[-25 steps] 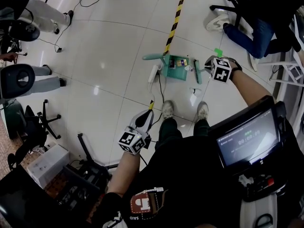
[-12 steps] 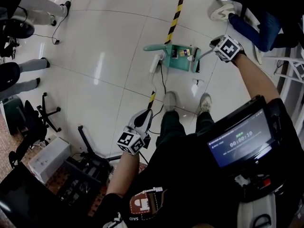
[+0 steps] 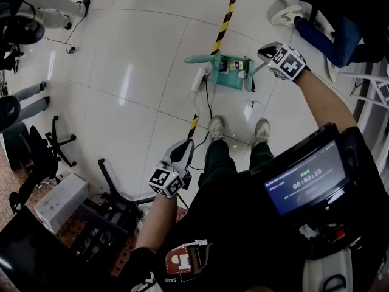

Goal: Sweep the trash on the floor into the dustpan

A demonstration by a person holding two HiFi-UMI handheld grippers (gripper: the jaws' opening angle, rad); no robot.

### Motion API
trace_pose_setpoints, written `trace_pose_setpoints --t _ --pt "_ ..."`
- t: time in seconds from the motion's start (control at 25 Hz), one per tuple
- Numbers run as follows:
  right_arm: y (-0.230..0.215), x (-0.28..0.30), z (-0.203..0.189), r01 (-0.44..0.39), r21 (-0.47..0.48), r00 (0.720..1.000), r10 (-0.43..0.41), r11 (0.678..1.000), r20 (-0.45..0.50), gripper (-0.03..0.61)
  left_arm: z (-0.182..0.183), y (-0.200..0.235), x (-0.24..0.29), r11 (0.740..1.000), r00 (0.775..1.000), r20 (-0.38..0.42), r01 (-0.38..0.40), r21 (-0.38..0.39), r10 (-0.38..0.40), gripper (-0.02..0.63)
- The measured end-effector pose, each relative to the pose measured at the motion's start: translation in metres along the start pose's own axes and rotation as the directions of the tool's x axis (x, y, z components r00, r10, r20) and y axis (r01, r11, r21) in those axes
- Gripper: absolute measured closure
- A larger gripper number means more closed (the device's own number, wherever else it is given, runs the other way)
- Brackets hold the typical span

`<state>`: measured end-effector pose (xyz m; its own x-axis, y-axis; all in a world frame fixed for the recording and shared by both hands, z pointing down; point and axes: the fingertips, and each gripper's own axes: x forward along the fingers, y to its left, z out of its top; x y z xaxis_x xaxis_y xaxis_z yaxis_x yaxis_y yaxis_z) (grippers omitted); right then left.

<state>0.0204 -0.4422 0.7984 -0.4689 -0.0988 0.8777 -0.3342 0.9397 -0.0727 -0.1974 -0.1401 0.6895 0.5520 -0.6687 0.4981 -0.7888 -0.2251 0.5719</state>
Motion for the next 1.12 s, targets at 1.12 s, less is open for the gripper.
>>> trace_pose_setpoints --t 1.12 --pt "0.026 -0.149 -0.063 0.176 0.235 0.971 -0.208 0.956 0.119 0.565 0.034 -0.041 0.001 0.990 0.994 0.011 0.106 0.091 -0.107 0.615"
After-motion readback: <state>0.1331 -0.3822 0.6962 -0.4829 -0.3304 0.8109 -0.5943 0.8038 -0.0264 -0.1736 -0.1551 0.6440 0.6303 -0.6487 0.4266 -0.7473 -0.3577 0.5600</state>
